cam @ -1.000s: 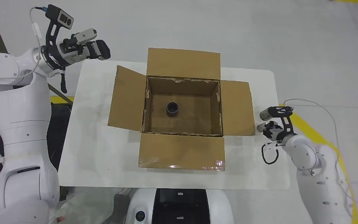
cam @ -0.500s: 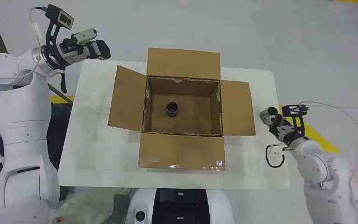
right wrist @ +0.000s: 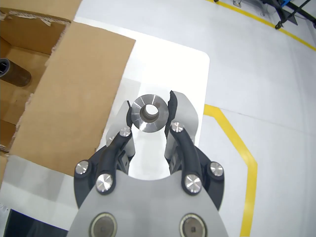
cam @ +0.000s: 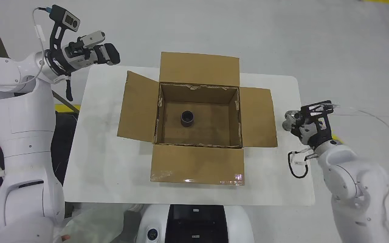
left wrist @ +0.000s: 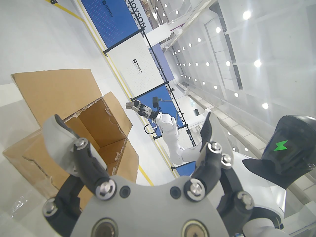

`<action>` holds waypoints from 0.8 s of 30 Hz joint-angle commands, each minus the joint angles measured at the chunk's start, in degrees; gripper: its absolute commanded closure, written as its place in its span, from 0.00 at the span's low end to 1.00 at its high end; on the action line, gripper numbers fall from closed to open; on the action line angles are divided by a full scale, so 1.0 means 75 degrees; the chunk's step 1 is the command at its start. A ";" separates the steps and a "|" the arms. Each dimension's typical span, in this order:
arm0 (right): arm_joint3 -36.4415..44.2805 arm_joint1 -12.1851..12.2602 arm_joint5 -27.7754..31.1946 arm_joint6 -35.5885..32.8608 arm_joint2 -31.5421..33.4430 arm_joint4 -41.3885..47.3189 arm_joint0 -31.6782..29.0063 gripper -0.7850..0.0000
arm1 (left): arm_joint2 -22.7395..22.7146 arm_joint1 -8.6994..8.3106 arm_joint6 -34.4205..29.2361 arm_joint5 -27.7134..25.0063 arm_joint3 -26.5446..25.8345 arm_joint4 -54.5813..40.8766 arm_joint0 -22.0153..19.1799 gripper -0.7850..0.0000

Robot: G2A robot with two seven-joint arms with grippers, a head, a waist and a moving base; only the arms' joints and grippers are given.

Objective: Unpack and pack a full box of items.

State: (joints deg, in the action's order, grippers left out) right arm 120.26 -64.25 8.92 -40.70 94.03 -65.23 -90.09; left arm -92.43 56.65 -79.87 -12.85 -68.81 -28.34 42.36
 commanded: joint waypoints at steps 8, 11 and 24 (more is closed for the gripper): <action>0.0357 -0.0010 0.0563 -0.0197 -0.0982 -0.0221 0.0773 1.00 | 0.0000 0.0000 0.0000 0.0000 0.0000 0.0000 0.0000 0.00; 0.0302 -0.0032 0.0710 -0.0313 -0.1444 -0.0231 0.1083 1.00 | 0.0000 0.0000 0.0000 0.0000 0.0000 0.0000 0.0000 0.00; -0.0735 -0.0317 0.0926 -0.0923 -0.3970 0.0065 0.2912 1.00 | 0.0000 0.0000 0.0000 0.0000 0.0000 0.0000 0.0000 0.00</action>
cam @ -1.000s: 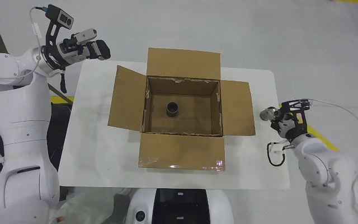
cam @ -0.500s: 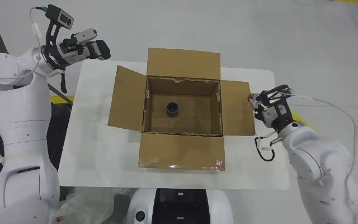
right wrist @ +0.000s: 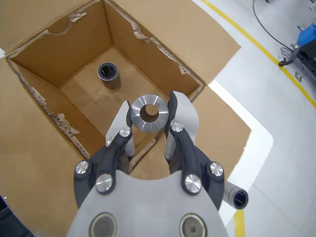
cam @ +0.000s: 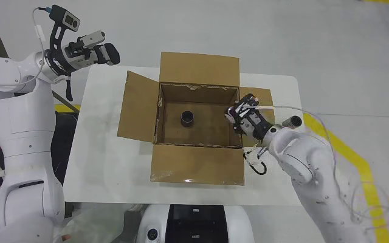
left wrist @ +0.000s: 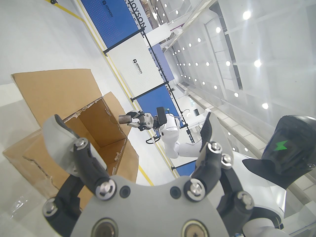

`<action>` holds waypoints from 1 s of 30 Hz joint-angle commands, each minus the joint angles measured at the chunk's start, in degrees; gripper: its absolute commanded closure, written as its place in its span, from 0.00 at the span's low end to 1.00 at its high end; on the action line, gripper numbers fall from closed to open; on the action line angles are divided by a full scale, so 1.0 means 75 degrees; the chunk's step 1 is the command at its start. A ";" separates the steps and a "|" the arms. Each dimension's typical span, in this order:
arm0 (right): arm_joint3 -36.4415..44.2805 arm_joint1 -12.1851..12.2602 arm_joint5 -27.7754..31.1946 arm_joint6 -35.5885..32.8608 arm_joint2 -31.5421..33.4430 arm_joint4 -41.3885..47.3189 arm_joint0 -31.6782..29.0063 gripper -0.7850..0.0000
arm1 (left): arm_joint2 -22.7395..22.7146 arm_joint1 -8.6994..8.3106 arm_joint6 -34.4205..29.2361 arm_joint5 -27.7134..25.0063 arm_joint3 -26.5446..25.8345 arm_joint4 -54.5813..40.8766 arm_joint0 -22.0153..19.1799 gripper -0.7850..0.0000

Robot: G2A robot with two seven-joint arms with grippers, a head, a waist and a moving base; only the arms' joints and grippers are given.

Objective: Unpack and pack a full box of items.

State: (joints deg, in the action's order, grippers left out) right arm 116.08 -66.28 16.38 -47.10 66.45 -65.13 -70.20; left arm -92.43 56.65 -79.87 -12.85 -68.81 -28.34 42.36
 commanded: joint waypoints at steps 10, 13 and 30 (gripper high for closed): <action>-0.1426 -0.0391 -0.0671 -0.0528 -0.1465 0.0584 0.1708 1.00 | 0.0000 0.0000 0.0000 0.0000 0.0000 0.0000 0.0000 0.00; -0.1695 -0.0460 -0.0832 -0.0582 -0.1627 0.0651 0.1923 1.00 | 0.0000 0.0000 0.0000 0.0000 0.0000 0.0000 0.0000 0.00; -0.2608 -0.0703 -0.1235 -0.0472 -0.2150 0.0679 0.2294 1.00 | 0.0000 0.0000 0.0000 0.0000 0.0000 0.0000 0.0000 0.00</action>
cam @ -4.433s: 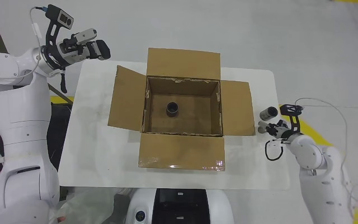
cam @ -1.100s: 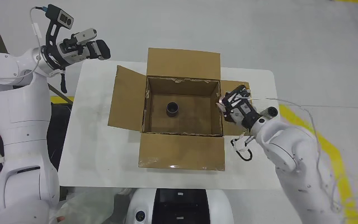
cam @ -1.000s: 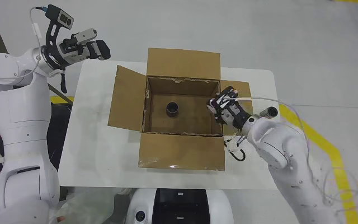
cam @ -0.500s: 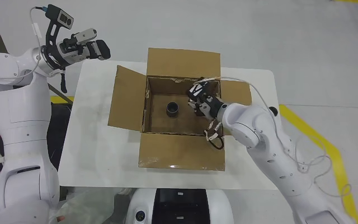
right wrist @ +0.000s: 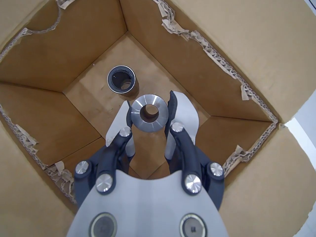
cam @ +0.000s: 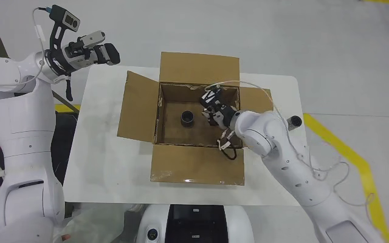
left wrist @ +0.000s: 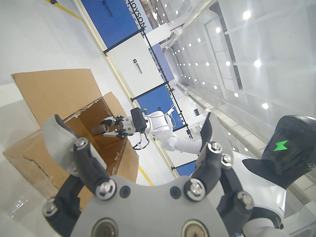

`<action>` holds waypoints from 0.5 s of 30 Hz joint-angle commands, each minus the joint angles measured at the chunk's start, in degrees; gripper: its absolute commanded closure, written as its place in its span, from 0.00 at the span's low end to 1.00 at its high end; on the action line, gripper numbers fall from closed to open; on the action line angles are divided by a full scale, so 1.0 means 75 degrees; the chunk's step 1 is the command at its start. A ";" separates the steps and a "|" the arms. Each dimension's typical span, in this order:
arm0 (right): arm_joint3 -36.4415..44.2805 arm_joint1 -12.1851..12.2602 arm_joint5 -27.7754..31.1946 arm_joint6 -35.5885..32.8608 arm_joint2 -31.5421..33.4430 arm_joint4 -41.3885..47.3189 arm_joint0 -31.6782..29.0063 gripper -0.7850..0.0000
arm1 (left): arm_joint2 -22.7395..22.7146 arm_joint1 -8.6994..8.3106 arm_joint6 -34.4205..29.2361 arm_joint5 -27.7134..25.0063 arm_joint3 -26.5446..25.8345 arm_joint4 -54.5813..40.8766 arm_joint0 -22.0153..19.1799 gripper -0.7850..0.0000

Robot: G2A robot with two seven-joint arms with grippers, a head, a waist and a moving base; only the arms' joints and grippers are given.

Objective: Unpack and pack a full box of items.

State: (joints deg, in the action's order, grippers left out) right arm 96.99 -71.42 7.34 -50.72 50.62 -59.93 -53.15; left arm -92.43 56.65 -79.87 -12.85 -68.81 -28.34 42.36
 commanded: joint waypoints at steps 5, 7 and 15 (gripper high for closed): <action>-0.0357 -0.0098 -0.0023 0.0006 -0.0200 0.0096 0.0146 1.00 | 0.0000 0.0000 0.0000 0.0000 0.0000 0.0000 0.0000 0.00; -0.0557 -0.0144 -0.0005 -0.0025 -0.0275 0.0178 0.0245 1.00 | 0.0000 0.0000 0.0000 0.0000 0.0000 0.0000 0.0000 0.00; -0.1330 -0.0340 -0.0010 -0.0087 -0.0572 0.0557 0.0650 1.00 | 0.0000 0.0000 0.0000 0.0000 0.0000 0.0000 0.0000 0.00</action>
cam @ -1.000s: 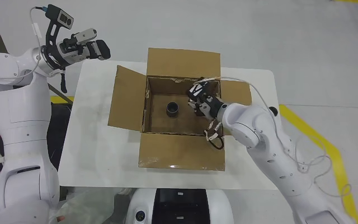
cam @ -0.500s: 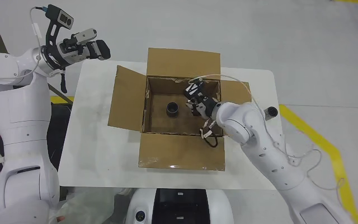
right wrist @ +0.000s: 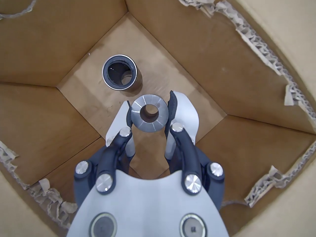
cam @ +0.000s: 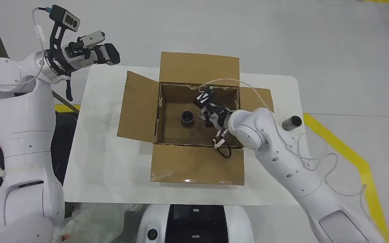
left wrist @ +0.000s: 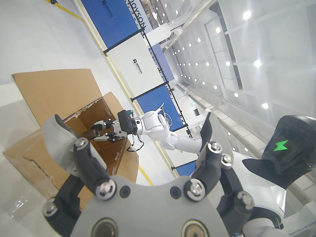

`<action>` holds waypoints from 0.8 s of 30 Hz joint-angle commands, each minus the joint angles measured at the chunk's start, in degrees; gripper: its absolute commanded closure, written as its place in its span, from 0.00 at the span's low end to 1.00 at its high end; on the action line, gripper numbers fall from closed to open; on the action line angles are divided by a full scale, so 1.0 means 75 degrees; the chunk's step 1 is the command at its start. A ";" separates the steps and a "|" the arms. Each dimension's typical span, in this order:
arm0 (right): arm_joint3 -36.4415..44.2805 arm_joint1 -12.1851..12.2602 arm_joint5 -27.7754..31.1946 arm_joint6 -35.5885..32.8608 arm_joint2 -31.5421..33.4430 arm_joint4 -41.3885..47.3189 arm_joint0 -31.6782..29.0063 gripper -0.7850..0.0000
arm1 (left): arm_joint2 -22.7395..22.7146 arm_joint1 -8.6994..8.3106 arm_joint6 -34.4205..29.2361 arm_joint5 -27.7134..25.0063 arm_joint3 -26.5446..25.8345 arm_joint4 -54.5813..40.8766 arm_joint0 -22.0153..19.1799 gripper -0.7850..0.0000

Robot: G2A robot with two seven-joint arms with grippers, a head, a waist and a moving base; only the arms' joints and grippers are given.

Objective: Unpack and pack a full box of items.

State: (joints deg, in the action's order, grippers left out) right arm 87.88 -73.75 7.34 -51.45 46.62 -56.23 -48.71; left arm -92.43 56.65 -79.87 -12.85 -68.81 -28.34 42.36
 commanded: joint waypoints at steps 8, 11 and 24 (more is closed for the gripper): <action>-0.0755 -0.0207 -0.0050 -0.0073 -0.0254 0.0354 0.0399 1.00 | 0.0000 0.0000 0.0000 0.0000 0.0000 0.0000 0.0000 0.00; -0.1000 -0.0274 -0.0026 -0.0059 -0.0331 0.0466 0.0494 1.00 | 0.0000 0.0000 0.0000 0.0000 0.0000 0.0000 0.0000 0.00; -0.1709 -0.0487 0.0151 0.0088 -0.0585 0.0595 0.0718 0.91 | 0.0000 0.0000 0.0000 0.0000 0.0000 0.0000 0.0000 0.00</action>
State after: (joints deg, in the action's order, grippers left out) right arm 75.36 -77.32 8.32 -50.87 42.32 -51.74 -43.37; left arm -92.43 56.65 -79.87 -12.85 -68.81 -28.34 42.36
